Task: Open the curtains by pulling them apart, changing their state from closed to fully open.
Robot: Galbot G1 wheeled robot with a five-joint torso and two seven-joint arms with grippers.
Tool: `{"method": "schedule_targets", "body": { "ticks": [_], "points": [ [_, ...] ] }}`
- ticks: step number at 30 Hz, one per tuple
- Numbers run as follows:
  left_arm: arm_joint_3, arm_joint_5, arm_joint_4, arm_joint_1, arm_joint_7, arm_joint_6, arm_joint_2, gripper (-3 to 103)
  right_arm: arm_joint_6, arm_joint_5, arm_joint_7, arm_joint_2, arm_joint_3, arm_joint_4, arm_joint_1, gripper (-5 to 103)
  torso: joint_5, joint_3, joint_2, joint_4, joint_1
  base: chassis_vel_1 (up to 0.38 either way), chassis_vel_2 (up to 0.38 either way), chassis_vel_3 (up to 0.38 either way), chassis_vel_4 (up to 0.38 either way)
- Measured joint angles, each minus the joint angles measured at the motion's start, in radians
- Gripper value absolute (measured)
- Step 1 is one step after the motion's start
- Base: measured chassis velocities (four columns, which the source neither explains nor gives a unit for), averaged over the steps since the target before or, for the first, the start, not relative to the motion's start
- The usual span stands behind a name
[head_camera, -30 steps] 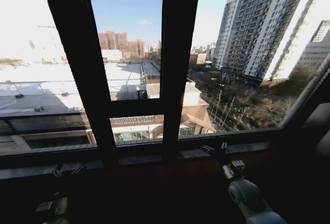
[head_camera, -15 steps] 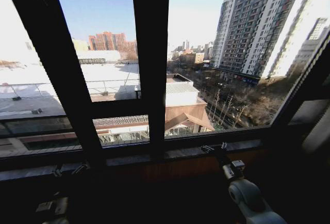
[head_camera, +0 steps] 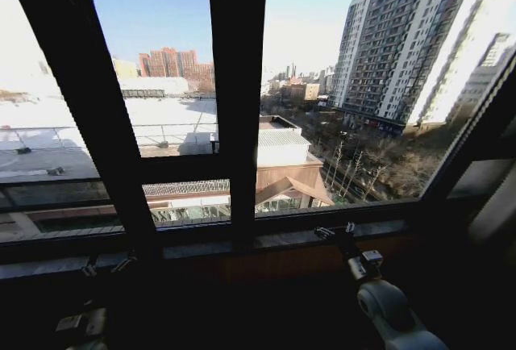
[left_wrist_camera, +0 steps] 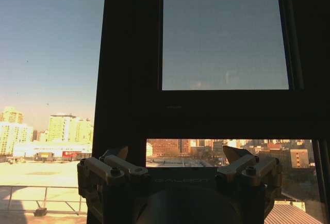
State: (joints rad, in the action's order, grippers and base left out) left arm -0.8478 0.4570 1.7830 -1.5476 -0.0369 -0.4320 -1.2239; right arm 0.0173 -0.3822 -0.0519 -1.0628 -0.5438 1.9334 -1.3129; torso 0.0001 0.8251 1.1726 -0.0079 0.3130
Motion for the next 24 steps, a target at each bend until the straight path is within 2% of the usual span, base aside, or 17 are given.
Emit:
{"method": "schedule_targets", "body": {
  "ticks": [6,11,24],
  "points": [
    [0.0,0.0,0.0,0.0,0.0,0.0,0.0,100,0.0,0.0,0.0,0.0,0.0,0.0,0.0,100,0.0006,0.0,0.0,0.0,0.0,-0.092,-0.077,0.097,0.086],
    [0.0,0.0,0.0,0.0,0.0,0.0,0.0,100,0.0,0.0,0.0,0.0,0.0,0.0,0.0,100,-0.001,0.0,0.0,0.0004,0.0,0.0,0.0,0.0,0.0],
    [0.0,0.0,0.0,0.0,0.0,0.0,0.0,100,0.0,0.0,0.0,0.0,0.0,0.0,0.0,100,0.0001,0.0,0.0,0.0002,0.0,0.023,-0.001,-0.027,0.003]
  ]
}}
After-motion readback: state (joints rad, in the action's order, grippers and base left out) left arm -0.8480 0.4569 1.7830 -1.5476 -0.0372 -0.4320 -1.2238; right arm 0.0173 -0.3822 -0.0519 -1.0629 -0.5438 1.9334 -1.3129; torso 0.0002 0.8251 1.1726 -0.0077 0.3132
